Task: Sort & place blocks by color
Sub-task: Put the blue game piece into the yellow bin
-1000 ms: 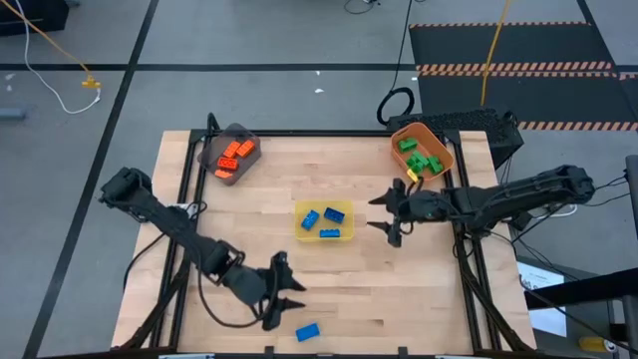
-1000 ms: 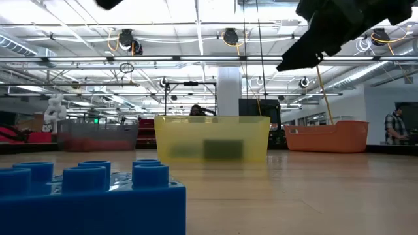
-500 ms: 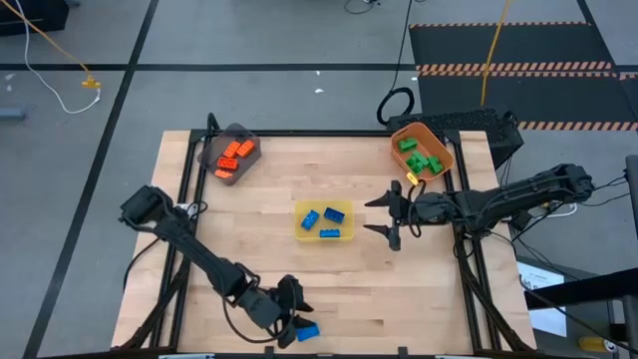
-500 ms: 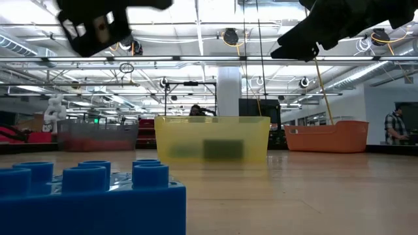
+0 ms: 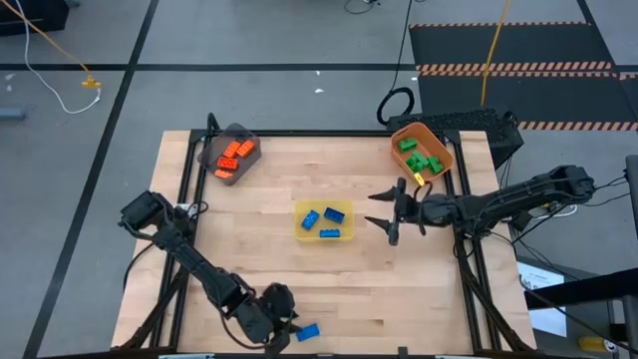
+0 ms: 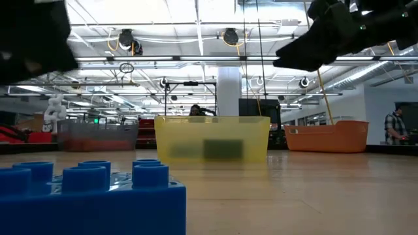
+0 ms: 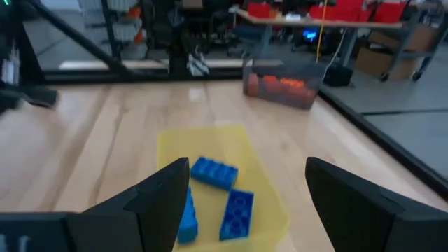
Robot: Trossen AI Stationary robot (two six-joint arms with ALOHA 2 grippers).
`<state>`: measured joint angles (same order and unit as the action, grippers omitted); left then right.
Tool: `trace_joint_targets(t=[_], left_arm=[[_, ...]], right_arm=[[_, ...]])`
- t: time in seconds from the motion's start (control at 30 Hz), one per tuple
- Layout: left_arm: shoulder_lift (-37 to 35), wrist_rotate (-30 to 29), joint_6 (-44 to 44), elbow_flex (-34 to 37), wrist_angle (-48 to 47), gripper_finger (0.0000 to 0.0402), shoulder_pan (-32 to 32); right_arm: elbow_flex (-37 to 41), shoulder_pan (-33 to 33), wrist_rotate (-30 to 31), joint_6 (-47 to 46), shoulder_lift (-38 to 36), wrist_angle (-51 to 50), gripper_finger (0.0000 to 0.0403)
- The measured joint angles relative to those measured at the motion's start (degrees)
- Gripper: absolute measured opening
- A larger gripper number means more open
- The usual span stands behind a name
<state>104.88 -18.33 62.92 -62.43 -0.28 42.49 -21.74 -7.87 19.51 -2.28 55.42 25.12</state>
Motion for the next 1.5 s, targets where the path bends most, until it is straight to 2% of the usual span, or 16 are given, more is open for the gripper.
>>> trace_joint_targets(t=[0.13,0.53,0.67,0.87,0.93,1.13,1.5], left_arm=[[0.00,-0.42,0.05,0.00,-7.89,0.0186,-0.23],[0.00,-2.77,-10.85,-0.73,-9.07,0.0186,-0.90],[0.70,-2.84,-15.49,-5.91,-12.49,0.0186,-1.78],[4.91,-3.04,-23.25,-17.66,-27.16,0.0186,-3.52],[6.92,-2.74,-24.75,-20.77,-28.87,0.0186,-4.12],[10.09,2.11,-22.67,-24.18,-31.28,0.0186,-5.11],[13.91,3.02,-18.12,-29.85,-30.59,0.0186,-2.29]], right_arm=[[0.00,0.32,-0.02,1.11,-0.03,3.06,0.0279],[0.00,0.37,0.04,1.64,-0.02,3.94,0.0279],[0.00,0.34,-0.06,1.71,-0.02,3.86,0.0279],[0.00,-1.26,-0.25,2.90,0.00,3.76,0.0279],[0.00,-2.10,-0.26,2.60,0.01,3.72,0.0279],[-0.20,-3.99,-0.17,2.58,-0.04,3.75,0.0279],[-1.01,-5.43,-0.09,2.56,-0.48,2.63,0.0279]])
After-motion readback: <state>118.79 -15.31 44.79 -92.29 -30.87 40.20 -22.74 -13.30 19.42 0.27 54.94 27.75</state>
